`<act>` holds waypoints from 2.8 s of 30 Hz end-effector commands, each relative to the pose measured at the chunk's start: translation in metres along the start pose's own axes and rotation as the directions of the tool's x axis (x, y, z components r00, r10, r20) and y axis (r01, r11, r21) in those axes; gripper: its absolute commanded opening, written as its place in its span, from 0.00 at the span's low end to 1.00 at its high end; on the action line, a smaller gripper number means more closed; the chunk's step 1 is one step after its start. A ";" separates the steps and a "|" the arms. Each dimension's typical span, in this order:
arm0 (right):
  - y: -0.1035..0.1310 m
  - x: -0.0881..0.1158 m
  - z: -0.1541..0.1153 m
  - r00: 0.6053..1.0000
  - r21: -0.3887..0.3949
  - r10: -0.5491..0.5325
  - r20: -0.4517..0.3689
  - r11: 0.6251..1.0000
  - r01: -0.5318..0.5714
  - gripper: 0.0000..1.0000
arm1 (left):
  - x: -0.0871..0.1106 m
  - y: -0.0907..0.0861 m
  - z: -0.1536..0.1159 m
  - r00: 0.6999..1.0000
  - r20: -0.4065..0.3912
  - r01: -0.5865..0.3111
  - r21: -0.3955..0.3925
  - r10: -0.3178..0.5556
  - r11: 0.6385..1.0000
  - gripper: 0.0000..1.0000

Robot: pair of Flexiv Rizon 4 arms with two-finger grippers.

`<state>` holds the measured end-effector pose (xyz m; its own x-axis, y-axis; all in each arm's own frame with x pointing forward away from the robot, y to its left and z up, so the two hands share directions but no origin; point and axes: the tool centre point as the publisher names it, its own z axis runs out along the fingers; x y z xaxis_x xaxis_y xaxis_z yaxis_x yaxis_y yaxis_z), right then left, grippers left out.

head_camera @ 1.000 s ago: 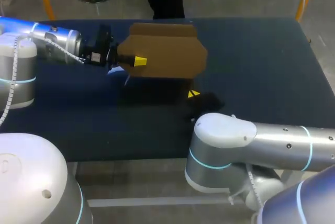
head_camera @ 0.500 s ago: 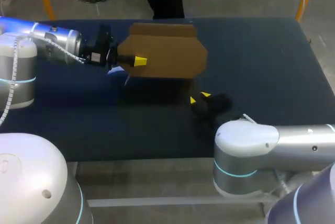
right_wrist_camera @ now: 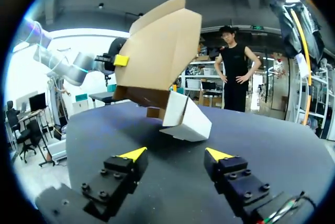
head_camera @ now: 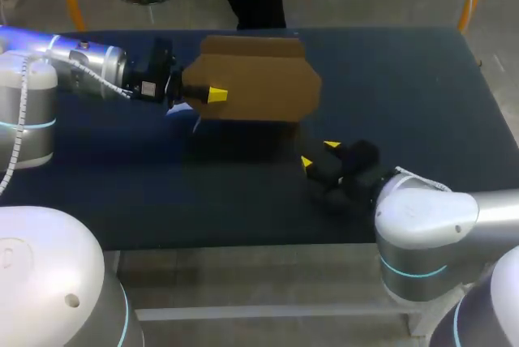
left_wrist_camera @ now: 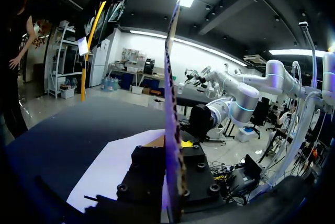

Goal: Assemble the packaging by folding the flat box into shape, placing the metal phone stand inside, and closing the box properly

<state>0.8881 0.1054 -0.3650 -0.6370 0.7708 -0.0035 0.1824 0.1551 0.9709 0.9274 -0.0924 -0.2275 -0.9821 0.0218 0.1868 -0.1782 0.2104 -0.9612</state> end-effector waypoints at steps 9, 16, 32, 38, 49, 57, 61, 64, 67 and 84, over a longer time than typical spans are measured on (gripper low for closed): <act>-0.007 -0.006 -0.025 0.920 0.011 -0.062 -0.386 0.997 0.072 0.83 | 0.002 -0.003 0.001 1.000 -0.019 0.001 0.006 -0.001 1.000 0.00; -0.007 -0.007 -0.034 0.903 0.005 -0.093 -0.418 0.994 0.105 0.82 | 0.012 -0.020 -0.001 1.000 -0.003 0.017 0.048 -0.017 0.999 0.00; -0.004 -0.008 -0.053 0.890 0.016 -0.127 -0.438 0.989 0.149 0.78 | 0.038 -0.060 -0.008 0.981 0.062 0.180 0.059 -0.184 0.982 0.00; -0.003 -0.007 -0.059 0.887 0.012 -0.129 -0.442 0.989 0.150 0.76 | 0.041 -0.063 -0.008 0.965 0.049 0.253 0.064 -0.256 0.965 0.00; -0.001 -0.004 -0.065 0.885 0.016 -0.131 -0.447 0.988 0.154 0.65 | 0.044 -0.064 -0.011 0.935 -0.016 0.353 0.092 -0.353 0.931 0.00; -0.004 -0.001 -0.064 0.882 0.018 -0.129 -0.454 0.988 0.154 0.64 | 0.035 -0.056 -0.005 0.927 -0.047 0.375 0.082 -0.373 0.923 0.00; -0.005 0.000 -0.065 0.881 0.019 -0.128 -0.455 0.988 0.154 0.61 | 0.029 -0.056 -0.002 0.932 -0.060 0.362 0.075 -0.358 0.929 0.00; -0.005 0.000 -0.065 0.881 0.022 -0.128 -0.455 0.988 0.154 0.60 | 0.025 -0.056 0.000 0.934 -0.071 0.356 0.074 -0.351 0.932 0.00; -0.005 0.000 -0.067 0.883 0.024 -0.128 -0.451 0.988 0.155 0.60 | 0.022 -0.057 0.001 0.936 -0.079 0.348 0.074 -0.343 0.934 0.00; -0.003 -0.004 -0.085 0.896 0.019 -0.136 -0.423 0.987 0.159 0.59 | 0.007 -0.057 0.008 0.952 -0.102 0.295 0.066 -0.287 0.953 0.00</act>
<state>0.8342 0.0555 -0.3508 -0.9155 0.4014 -0.0283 0.0992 0.2934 0.9508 0.9265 -0.1127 -0.1718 -0.8788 0.0391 0.4755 -0.4662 0.1419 -0.8732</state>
